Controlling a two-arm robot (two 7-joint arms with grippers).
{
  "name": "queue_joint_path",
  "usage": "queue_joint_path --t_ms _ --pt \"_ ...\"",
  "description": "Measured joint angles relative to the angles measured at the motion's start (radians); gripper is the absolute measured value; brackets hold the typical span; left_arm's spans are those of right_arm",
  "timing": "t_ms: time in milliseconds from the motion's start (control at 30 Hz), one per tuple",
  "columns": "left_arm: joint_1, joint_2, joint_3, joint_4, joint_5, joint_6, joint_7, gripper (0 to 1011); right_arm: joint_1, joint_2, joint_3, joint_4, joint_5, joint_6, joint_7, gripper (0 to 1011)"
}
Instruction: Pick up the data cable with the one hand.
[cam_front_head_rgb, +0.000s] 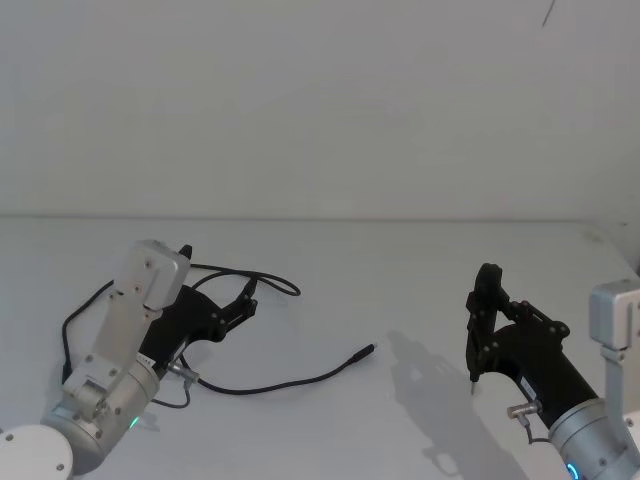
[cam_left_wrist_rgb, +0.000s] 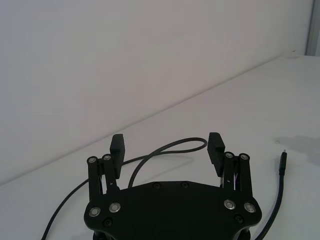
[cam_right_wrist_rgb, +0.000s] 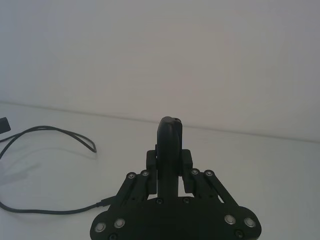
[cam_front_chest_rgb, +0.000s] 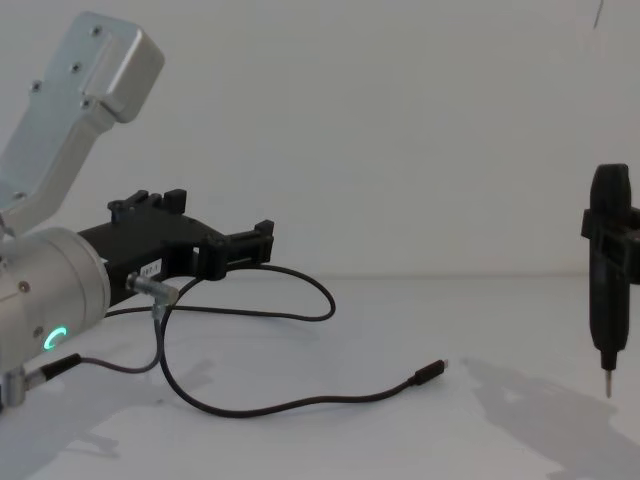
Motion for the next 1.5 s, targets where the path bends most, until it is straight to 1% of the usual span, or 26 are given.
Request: queue_joint_path --t_ms 667,867,967,1000,1067,1167,1200,1300,1333,1400,1467,1500 --pt "0.0 0.0 0.0 0.0 -0.001 0.0 0.0 1001 0.0 0.0 0.0 0.0 0.0 0.0 0.0 279" --pt "-0.004 0.003 0.0 0.003 -0.005 -0.001 -0.016 1001 0.0 0.0 0.0 0.0 0.0 0.0 0.0 279" --pt "-0.012 0.009 -0.001 0.009 -0.018 -0.003 -0.048 1001 0.0 0.0 0.0 0.0 0.0 0.0 0.0 279" --pt "-0.012 0.009 -0.001 0.009 -0.018 -0.003 -0.048 1001 0.0 0.0 0.0 0.0 0.0 0.0 0.0 279" --pt "-0.02 0.017 -0.001 0.015 -0.032 -0.005 -0.081 1001 0.0 0.0 0.0 0.0 0.0 0.0 0.0 279" --pt "-0.026 0.022 -0.002 0.02 -0.044 -0.007 -0.108 1001 0.0 0.0 0.0 0.0 0.0 0.0 0.0 279" --pt "-0.03 0.027 -0.002 0.024 -0.054 -0.008 -0.13 1001 0.0 0.0 0.0 0.0 0.0 0.0 0.0 279" --pt "-0.036 0.033 -0.003 0.029 -0.068 -0.01 -0.16 1001 0.0 0.0 0.0 0.0 0.0 0.0 0.0 279" --pt "-0.041 0.039 -0.003 0.034 -0.08 -0.011 -0.186 1001 0.0 0.0 0.0 0.0 0.0 0.0 0.0 279" --pt "-0.045 0.044 -0.004 0.039 -0.09 -0.013 -0.208 1001 0.0 0.0 0.0 0.0 0.0 0.0 0.0 279" --pt "-0.052 0.051 -0.005 0.047 -0.106 -0.015 -0.244 1001 0.0 0.0 0.0 0.0 0.0 0.0 0.0 279" --pt "-0.057 0.057 -0.005 0.053 -0.12 -0.017 -0.272 1001 0.0 0.0 0.0 0.0 0.0 0.0 0.0 279"
